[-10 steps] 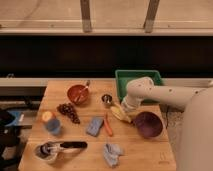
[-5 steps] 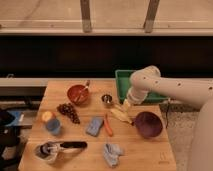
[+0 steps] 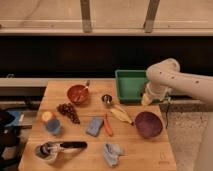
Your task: Place banana in table surface
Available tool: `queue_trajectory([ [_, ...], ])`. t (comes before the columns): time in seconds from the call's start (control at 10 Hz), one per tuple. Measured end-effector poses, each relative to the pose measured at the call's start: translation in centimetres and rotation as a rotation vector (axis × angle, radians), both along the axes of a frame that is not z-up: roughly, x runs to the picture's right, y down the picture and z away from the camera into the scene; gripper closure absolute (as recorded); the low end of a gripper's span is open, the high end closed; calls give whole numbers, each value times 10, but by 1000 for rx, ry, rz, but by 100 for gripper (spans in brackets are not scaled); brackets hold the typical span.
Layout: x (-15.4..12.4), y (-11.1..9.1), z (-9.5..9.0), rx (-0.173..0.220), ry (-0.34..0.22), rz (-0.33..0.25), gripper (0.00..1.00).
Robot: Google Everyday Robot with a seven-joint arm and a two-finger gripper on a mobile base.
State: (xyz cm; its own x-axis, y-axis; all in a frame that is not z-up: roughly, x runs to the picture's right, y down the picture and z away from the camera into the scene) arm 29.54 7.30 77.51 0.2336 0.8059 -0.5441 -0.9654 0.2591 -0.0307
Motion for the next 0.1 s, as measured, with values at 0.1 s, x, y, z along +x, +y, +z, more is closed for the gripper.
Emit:
queue_trajectory([
  [0.1, 22, 5, -7, -5, 40, 32, 34],
])
